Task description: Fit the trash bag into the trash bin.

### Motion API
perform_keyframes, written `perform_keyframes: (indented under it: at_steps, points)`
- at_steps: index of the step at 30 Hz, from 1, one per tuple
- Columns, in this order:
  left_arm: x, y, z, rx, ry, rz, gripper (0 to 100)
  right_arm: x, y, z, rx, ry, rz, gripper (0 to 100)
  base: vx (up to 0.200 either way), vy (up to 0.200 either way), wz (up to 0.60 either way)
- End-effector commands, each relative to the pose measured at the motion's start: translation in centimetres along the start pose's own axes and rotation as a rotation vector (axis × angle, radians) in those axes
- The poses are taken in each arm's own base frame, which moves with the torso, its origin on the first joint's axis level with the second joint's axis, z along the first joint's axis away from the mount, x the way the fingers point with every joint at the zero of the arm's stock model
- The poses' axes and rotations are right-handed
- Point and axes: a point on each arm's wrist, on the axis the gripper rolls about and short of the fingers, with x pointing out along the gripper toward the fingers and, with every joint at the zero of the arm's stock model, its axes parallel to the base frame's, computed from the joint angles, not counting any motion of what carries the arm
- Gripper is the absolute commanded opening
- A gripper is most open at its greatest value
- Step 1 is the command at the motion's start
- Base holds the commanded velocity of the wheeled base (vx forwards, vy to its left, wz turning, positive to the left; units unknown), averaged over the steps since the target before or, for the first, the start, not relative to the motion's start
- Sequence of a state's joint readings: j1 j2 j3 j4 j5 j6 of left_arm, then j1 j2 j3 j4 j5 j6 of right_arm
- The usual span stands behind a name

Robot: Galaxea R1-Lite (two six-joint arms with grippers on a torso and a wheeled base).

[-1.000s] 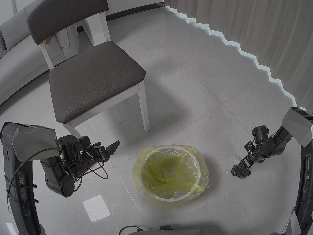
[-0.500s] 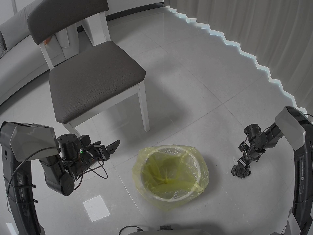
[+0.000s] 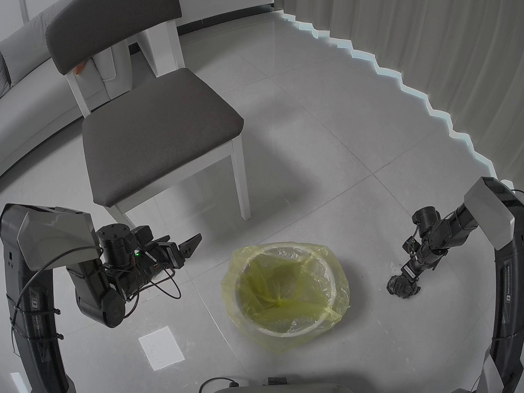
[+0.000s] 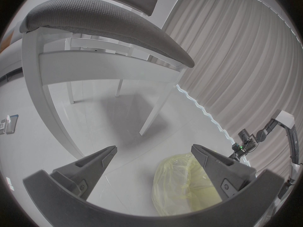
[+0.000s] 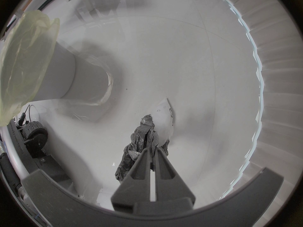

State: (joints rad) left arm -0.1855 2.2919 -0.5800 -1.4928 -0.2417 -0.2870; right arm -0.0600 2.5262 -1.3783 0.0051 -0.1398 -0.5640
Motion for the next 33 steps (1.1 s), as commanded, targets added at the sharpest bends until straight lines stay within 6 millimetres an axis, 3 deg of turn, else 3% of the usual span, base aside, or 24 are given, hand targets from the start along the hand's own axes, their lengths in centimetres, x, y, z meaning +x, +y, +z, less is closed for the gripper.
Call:
perform_keyframes:
  at_steps: [1,8,9,11,12,14,18,21,28,32,33]
  points:
    - [-0.1,-0.5,-0.2,0.002,0.0,0.004,100,-5.2,-0.4,0.1,0.001,-0.06,-0.02,0,0.0,0.0,0.0]
    - [-1.0,-1.4,0.0,0.005,-0.006,0.0,100,-14.1,0.7,-0.4,-0.031,-0.177,-0.06,0,0.0,0.0,0.0]
    - [-1.1,-1.4,0.1,0.006,-0.009,-0.001,100,-14.5,0.8,-0.5,-0.034,-0.184,-0.061,0,0.0,0.0,0.0]
    - [-1.8,-1.5,0.2,0.008,-0.022,0.001,100,-18.5,1.6,-0.7,-0.058,-0.261,-0.086,0,0.0,0.0,0.0]
    - [-1.9,-1.5,0.2,0.009,-0.024,0.002,100,-19.1,1.7,-0.8,-0.062,-0.274,-0.09,0,0.0,0.0,0.0]
    - [-2.5,-1.5,0.6,0.01,-0.038,0.007,100,-23.5,2.8,-0.9,-0.095,-0.354,-0.101,0,0.0,0.0,0.0]
    - [-4.2,-2.1,1.5,0.01,-0.049,0.006,100,-29.8,5.5,-0.9,-0.172,-0.505,-0.095,0,0.0,0.0,0.0]
    - [-5.2,-3.0,2.7,0.021,-0.086,-0.015,100,-33.0,8.7,-0.7,-0.249,-0.617,-0.061,0,0.0,0.0,0.0]
    - [-6.7,-4.2,4.5,0.037,-0.147,-0.025,100,-35.0,14.5,-0.1,-0.368,-0.744,0.077,0,0.0,0.0,0.0]
    - [-7.1,-4.2,4.3,0.034,-0.142,-0.023,100,-34.2,16.5,1.0,-0.415,-0.784,0.142,0,0.0,0.0,0.0]
    - [-7.2,-4.2,4.3,0.033,-0.139,-0.021,100,-33.3,17.9,2.0,-0.441,-0.795,0.176,0,0.0,0.0,0.0]
